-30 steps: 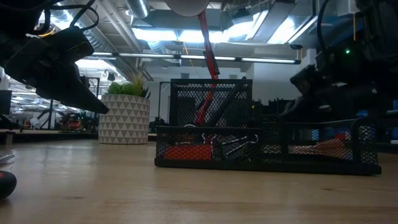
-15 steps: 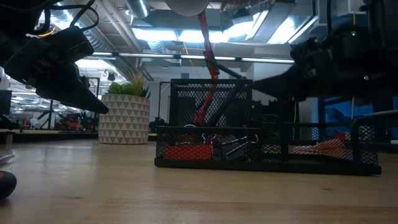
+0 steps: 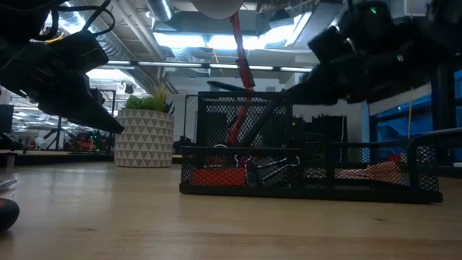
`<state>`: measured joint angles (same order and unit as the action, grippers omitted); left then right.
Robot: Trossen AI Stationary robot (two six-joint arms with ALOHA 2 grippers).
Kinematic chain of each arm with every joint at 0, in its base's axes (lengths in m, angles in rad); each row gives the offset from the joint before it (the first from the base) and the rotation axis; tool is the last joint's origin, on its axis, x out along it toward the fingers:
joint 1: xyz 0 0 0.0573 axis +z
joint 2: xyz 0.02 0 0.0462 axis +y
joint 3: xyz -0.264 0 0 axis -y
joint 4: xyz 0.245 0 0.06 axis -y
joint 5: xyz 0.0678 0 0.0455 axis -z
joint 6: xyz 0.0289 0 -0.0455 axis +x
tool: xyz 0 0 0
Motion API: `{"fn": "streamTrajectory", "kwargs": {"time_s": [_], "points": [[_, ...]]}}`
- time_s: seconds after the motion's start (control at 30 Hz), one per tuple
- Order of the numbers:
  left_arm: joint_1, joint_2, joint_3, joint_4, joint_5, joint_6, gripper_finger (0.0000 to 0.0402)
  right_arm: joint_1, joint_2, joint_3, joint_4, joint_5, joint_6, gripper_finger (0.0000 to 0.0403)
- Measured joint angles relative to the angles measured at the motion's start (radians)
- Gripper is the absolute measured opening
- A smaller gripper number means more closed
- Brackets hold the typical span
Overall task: Pick and place office supplies into organizer
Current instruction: Put the top black pen into the black desk organizer
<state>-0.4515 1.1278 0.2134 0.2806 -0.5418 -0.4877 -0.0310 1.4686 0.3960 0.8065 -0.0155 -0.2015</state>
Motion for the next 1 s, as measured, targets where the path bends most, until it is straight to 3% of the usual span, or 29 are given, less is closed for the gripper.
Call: {"fn": "streamTrajectory", "kwargs": {"time_s": [0.23, 0.57, 0.7, 1.0], "points": [[0.000, 0.000, 0.000, 0.000, 0.005, 0.003, 0.0090, 0.069, -0.117, 0.238, -0.571, 0.122, -0.091, 0.0048], [0.000, 0.000, 0.000, 0.000, 0.005, 0.004, 0.0090, 0.237, -0.124, 0.621, -1.293, 0.479, -0.145, 0.0049], [0.000, 0.000, 0.000, 0.000, 0.005, 0.028, 0.0090, 0.303, -0.120, 0.724, -1.419, 0.535, -0.158, 0.0049], [0.000, 0.000, 0.000, -0.002, 0.005, 0.030, 0.0090, 0.420, -0.062, 0.865, -1.502, 0.603, -0.152, 0.0049]]}}
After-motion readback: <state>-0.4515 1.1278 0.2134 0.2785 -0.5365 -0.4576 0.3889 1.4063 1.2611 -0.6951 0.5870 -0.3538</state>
